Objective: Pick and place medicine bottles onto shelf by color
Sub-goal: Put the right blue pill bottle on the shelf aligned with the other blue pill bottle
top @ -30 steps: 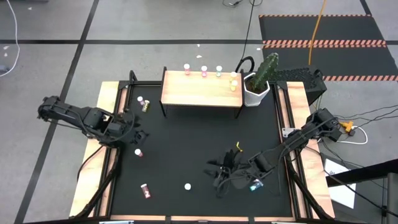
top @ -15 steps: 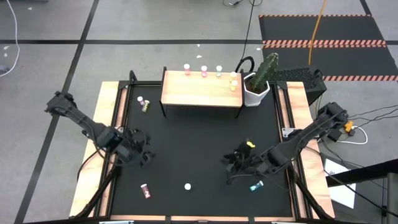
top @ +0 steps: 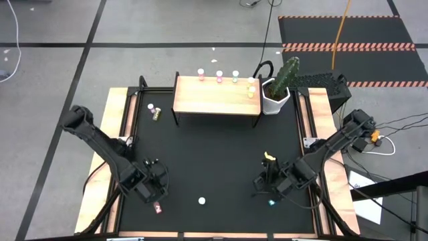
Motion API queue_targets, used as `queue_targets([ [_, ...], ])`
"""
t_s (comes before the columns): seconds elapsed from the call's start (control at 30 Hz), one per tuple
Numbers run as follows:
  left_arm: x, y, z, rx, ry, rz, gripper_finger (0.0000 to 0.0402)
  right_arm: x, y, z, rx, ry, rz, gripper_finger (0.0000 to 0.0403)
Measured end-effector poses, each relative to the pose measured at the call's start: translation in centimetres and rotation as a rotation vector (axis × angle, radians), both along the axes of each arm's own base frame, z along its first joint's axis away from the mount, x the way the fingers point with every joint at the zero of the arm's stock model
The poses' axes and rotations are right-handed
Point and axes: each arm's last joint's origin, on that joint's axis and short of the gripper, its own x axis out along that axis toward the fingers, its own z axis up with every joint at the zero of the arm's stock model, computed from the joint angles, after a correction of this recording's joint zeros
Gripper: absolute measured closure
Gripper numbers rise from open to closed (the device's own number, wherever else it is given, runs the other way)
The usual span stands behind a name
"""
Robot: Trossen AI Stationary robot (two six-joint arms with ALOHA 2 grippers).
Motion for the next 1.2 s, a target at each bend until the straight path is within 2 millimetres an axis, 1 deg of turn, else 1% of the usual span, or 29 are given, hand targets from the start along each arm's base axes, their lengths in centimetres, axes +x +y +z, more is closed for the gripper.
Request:
queue_targets([
  [0.13, 0.2, -0.4, -0.7, 0.043, 0.000, -0.011, 0.0057, 1.2, 1.1, 2.5, 0.041, -0.016, 0.066, 0.0307],
  [0.23, 0.3, -0.5, -0.7, 0.055, -0.009, -0.052, 0.0057, 1.6, 1.9, 4.3, 0.077, 0.063, 0.140, 0.0308],
  [0.3, 0.5, -0.5, -0.6, 0.066, -0.026, -0.081, 0.0057, 1.6, 2.8, 5.1, 0.134, 0.125, 0.166, 0.0308],
  [0.37, 0.6, -0.5, -0.6, 0.089, -0.044, -0.098, 0.0057, 2.1, 4.1, 5.7, 0.192, 0.143, 0.190, 0.0308],
  [0.43, 0.7, -0.4, -0.5, 0.125, -0.072, -0.102, 0.0057, 2.2, 5.4, 5.7, 0.243, 0.192, 0.178, 0.0308],
  [0.5, 1.0, -0.1, -0.4, 0.167, -0.098, -0.090, 0.0057, 1.8, 6.5, 4.5, 0.282, 0.303, 0.123, 0.0308],
  [0.6, 1.8, 0.6, -0.3, 0.190, -0.132, -0.054, 0.0057, 0.5, 8.1, 2.5, 0.308, 0.441, -0.033, 0.0304],
  [0.7, 2.6, 1.0, -0.2, 0.174, -0.167, -0.035, 0.0057, -0.2, 9.3, 1.0, 0.349, 0.448, -0.148, 0.0286],
  [0.77, 3.3, 1.1, 0.0, 0.159, -0.204, -0.044, 0.0057, -0.5, 9.6, -0.2, 0.356, 0.422, -0.232, 0.0264],
  [0.8, 3.6, 1.1, 0.1, 0.157, -0.223, -0.056, 0.0057, -0.5, 9.6, -0.8, 0.369, 0.436, -0.243, 0.0250],
  [0.9, 4.5, 1.2, 0.4, 0.157, -0.278, -0.104, 0.0057, -0.4, 8.7, -2.9, 0.387, 0.521, -0.308, 0.0201],
  [1.0, 5.1, 1.2, 0.6, 0.152, -0.315, -0.121, 0.0057, -0.2, 7.1, -5.4, 0.334, 0.572, -0.383, 0.0150],
  [1.1, 5.2, 1.2, 0.7, 0.146, -0.327, -0.119, 0.0057, 0.7, 5.5, -6.8, 0.355, 0.544, -0.432, 0.0108],
  [1.2, 5.0, 1.1, 0.7, 0.149, -0.320, -0.126, 0.0057, 1.2, 4.3, -8.6, 0.379, 0.522, -0.462, 0.0082],
])
